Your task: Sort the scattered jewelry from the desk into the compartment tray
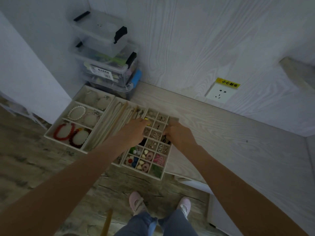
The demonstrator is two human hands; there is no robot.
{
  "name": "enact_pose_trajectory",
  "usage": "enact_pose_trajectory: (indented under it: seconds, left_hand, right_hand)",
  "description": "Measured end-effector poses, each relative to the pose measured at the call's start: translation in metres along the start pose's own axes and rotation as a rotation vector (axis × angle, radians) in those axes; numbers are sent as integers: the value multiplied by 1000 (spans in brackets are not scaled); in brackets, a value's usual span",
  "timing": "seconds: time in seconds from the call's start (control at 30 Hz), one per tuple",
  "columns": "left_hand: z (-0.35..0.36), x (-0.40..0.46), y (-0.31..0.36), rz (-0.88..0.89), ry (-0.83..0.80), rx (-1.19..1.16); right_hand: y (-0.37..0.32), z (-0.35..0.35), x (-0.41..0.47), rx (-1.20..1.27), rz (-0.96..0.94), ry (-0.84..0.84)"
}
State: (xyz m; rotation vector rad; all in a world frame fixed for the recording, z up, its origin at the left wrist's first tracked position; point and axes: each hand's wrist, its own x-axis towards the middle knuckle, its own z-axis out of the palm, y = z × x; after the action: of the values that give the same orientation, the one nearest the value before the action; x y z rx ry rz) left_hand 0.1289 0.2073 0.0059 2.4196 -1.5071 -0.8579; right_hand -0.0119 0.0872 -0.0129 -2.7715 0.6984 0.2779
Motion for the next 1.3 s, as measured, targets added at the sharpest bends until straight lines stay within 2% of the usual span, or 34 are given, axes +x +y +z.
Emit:
enact_pose_trajectory:
  seconds: [0.27,0.5,0.77,0.83,1.03,1.3]
  left_hand:
    - [0,1,-2,2,-6,-1]
    - [0,2,-2,-2,-5,15]
    - [0,2,-2,3,-13,30]
    - [0,2,-2,5,-12,29]
    - [1,2,-3,3,-5,26]
    - [0,0,0,4,-13,18]
  right_hand:
    - [-3,0,6,-118,-44,39]
    - [-3,1,7,-126,-55,44]
    - [5,-3,-2,58,33,77]
    - [5,-4,-4,87,17,41]
    - [-4,-1,-3,67,-22,-31]
    - [0,1,-4,142,-4,5]
